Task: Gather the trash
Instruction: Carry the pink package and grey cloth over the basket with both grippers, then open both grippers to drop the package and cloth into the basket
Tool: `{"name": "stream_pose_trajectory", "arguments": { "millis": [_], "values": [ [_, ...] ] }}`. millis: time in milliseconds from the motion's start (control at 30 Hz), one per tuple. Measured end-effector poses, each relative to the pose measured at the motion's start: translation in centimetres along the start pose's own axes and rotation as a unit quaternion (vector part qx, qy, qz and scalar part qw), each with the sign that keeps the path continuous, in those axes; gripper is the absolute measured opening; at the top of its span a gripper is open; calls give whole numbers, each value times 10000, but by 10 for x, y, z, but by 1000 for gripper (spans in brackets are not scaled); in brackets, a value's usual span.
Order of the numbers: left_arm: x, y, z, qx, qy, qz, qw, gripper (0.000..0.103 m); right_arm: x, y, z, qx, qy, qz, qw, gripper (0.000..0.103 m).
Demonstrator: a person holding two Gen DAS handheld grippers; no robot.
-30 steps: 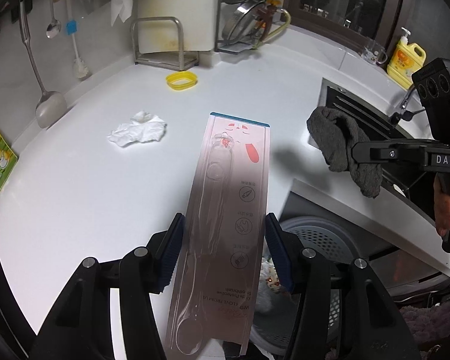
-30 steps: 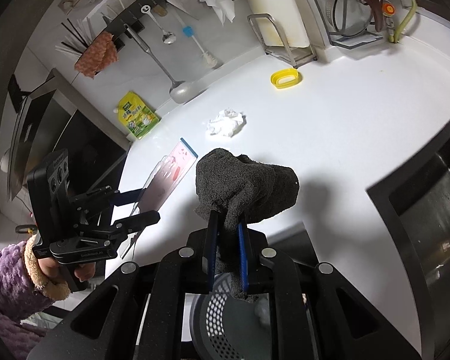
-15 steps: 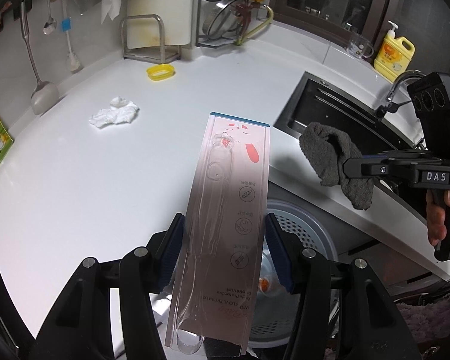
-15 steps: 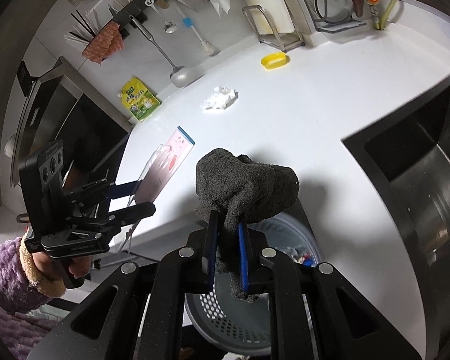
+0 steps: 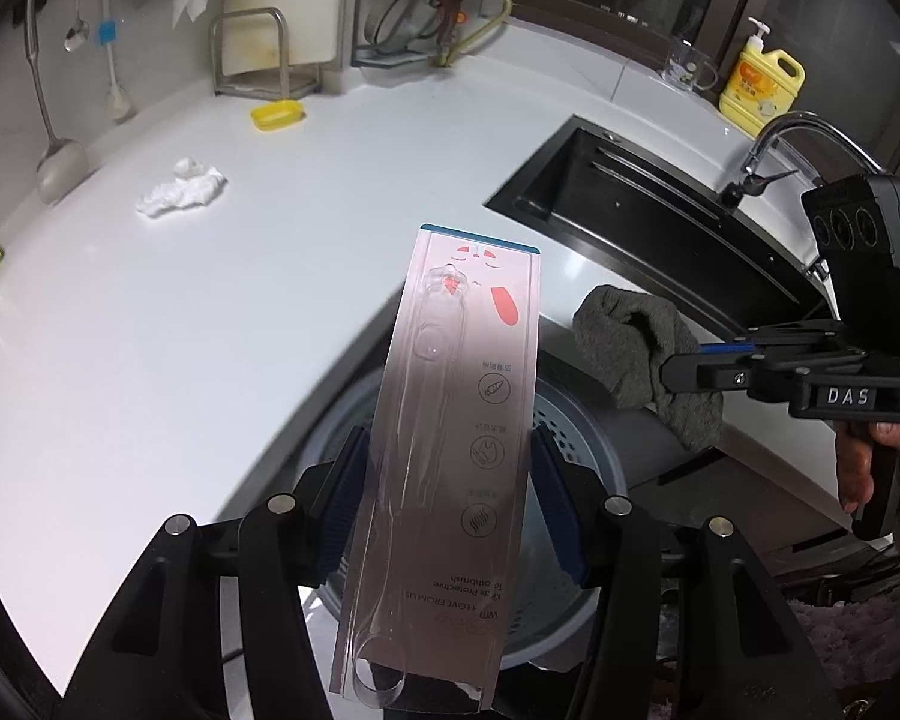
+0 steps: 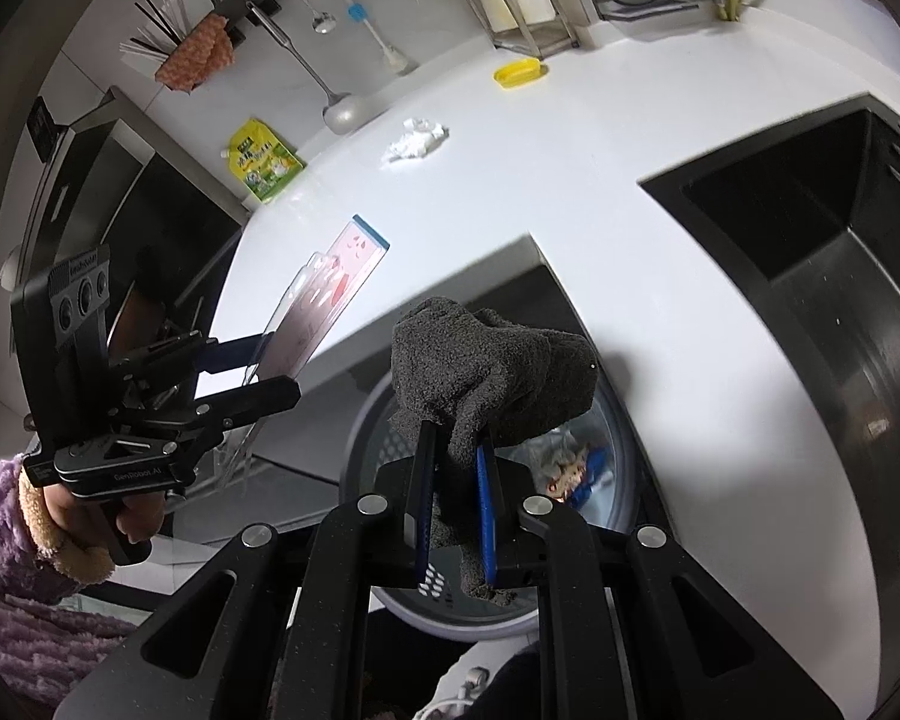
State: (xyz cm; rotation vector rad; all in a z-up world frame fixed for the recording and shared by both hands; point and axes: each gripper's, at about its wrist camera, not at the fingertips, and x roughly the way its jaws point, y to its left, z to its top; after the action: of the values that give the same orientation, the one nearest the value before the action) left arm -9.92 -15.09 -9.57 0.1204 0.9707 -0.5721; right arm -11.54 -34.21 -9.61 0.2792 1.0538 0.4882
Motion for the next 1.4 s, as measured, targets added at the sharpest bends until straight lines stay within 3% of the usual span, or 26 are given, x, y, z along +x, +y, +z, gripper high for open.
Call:
{"name": "stream_pose_trajectory", "arguments": {
  "millis": [767,1400],
  "values": [
    [52,-15,-35,-60,640,-215,9977,53,28,-10,-34,33,571,-305,9979,12],
    [69,-13,-38,-110,1016,-247,9945,53,35,-16,-37,135,625,-359,9973,13]
  ]
}}
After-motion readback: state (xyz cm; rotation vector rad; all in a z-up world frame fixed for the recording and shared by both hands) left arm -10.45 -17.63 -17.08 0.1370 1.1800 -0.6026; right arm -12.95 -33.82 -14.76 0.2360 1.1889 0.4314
